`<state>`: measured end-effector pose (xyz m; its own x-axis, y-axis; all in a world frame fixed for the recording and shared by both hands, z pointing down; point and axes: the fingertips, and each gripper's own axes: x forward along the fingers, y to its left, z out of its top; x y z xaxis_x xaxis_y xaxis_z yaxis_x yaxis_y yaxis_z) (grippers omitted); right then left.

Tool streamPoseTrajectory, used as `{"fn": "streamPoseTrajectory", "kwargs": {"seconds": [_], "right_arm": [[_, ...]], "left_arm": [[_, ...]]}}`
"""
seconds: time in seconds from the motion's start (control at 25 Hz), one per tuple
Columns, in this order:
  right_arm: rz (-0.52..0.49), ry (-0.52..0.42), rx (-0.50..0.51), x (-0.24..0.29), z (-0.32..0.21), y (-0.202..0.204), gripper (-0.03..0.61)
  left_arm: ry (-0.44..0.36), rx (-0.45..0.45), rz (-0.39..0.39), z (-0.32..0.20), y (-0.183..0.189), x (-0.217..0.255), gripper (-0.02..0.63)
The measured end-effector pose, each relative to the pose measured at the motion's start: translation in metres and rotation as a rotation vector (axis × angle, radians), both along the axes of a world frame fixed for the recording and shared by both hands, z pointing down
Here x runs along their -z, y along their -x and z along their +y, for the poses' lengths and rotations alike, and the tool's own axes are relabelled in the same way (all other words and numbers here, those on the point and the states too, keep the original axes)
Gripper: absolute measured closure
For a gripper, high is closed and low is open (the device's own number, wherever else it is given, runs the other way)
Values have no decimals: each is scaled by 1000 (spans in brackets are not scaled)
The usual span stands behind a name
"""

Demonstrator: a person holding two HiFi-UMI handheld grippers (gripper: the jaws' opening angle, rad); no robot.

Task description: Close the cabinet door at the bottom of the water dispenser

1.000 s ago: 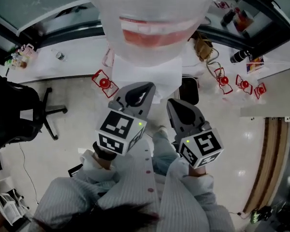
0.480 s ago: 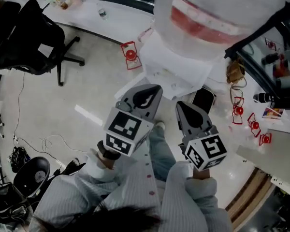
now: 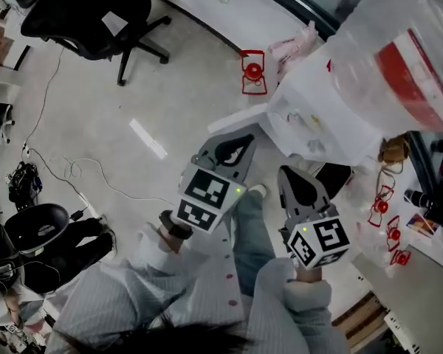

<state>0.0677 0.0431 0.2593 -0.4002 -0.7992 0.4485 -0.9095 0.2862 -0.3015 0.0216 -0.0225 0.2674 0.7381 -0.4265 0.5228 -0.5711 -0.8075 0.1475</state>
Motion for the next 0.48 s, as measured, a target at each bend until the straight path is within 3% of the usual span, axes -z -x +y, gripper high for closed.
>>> {"fn": "streamPoseTrajectory", "kwargs": {"seconds": [0.48], "right_arm": [[-17, 110, 70, -76, -41, 36, 565]], "left_arm": [[140, 120, -69, -42, 53, -123, 603]]}}
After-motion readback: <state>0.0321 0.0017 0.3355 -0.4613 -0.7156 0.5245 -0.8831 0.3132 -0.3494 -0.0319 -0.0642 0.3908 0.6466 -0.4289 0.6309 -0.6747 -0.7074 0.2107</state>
